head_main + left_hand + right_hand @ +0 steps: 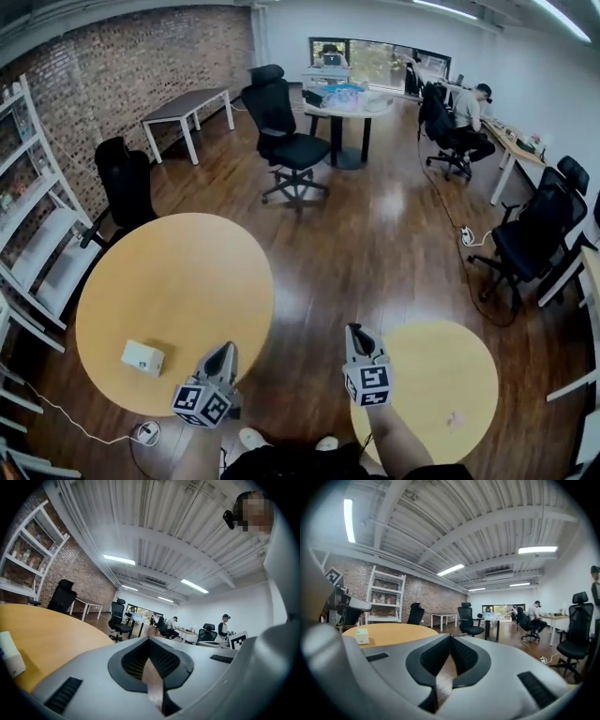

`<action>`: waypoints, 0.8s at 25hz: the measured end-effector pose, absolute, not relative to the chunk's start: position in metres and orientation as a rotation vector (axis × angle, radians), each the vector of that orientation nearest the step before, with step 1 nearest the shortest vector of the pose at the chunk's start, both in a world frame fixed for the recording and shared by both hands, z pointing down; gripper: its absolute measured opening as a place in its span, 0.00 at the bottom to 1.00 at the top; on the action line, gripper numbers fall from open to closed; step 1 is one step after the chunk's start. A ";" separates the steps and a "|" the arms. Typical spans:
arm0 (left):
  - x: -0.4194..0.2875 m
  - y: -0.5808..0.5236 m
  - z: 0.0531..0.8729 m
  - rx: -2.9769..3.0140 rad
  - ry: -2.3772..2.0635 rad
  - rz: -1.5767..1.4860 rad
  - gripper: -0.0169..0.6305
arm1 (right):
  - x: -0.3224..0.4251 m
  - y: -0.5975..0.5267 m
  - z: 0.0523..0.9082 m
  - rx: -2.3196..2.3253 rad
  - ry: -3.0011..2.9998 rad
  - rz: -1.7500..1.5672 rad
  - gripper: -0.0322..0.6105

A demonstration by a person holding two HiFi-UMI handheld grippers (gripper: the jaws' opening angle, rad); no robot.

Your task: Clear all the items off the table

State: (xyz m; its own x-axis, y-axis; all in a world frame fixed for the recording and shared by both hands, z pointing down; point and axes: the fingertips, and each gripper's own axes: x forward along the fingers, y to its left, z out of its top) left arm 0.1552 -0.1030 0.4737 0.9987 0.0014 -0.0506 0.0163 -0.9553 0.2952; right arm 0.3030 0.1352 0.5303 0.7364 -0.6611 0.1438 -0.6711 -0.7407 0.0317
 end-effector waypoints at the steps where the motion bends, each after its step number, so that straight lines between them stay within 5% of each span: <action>1: 0.147 -0.115 0.472 2.838 -0.018 -0.090 0.01 | 0.300 0.117 0.527 2.819 -1.143 0.178 0.06; 20: -0.060 -0.406 0.459 2.819 -0.761 -0.353 0.01 | 0.186 -0.260 0.484 2.369 -1.784 -0.026 0.06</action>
State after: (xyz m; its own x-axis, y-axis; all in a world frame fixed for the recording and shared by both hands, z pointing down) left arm -0.0598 -0.4058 0.4588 0.8389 -0.5148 -0.1765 -0.4670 -0.8475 0.2524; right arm 0.1858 -0.2603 0.4837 0.2817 -0.9552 0.0912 -0.9521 -0.2665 0.1501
